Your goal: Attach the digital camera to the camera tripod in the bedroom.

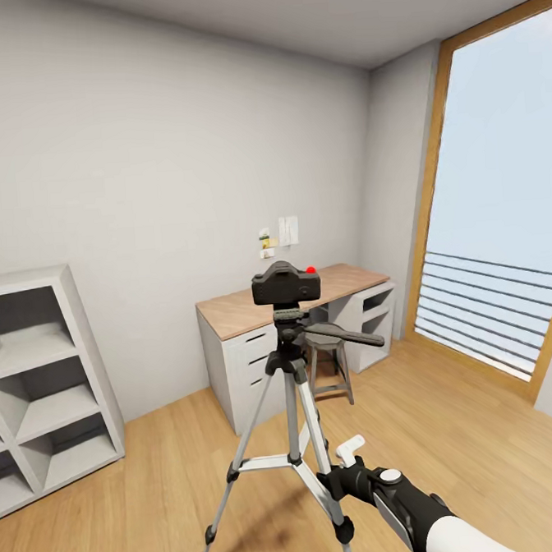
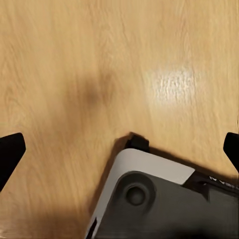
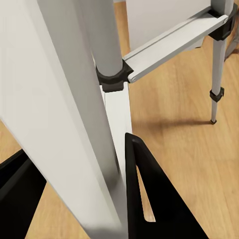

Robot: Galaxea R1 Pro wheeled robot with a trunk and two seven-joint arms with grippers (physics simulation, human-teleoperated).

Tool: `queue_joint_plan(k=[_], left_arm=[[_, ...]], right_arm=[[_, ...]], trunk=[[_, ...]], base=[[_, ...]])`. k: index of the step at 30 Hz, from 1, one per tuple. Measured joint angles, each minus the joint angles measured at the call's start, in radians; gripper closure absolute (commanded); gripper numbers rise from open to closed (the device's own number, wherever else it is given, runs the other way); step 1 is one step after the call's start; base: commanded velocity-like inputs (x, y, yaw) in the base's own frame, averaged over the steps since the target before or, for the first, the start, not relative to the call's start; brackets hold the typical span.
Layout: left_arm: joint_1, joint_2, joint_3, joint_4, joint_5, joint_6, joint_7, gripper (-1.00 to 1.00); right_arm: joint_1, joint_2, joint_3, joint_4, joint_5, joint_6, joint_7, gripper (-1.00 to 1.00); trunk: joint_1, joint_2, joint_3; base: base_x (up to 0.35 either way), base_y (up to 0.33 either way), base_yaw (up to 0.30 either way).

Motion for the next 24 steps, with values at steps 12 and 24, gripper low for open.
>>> queue_joint_plan(k=[12, 24], left_arm=[[0.043, 0.000, 0.000, 0.000, 0.185, 0.025, 0.016, -1.00], [0.059, -0.005, 0.000, 0.000, 0.192, 0.025, 0.016, -1.00]], right_arm=[[0.000, 0.000, 0.000, 0.000, 0.000, 0.000, 0.000, 1.00], [0.000, 0.000, 0.000, -0.001, 0.000, 0.001, 0.000, 1.00]], trunk=[[0.000, 0.000, 0.000], [0.000, 0.000, 0.000]], base=[[0.000, 0.000, 0.000], [0.000, 0.000, 0.000]])
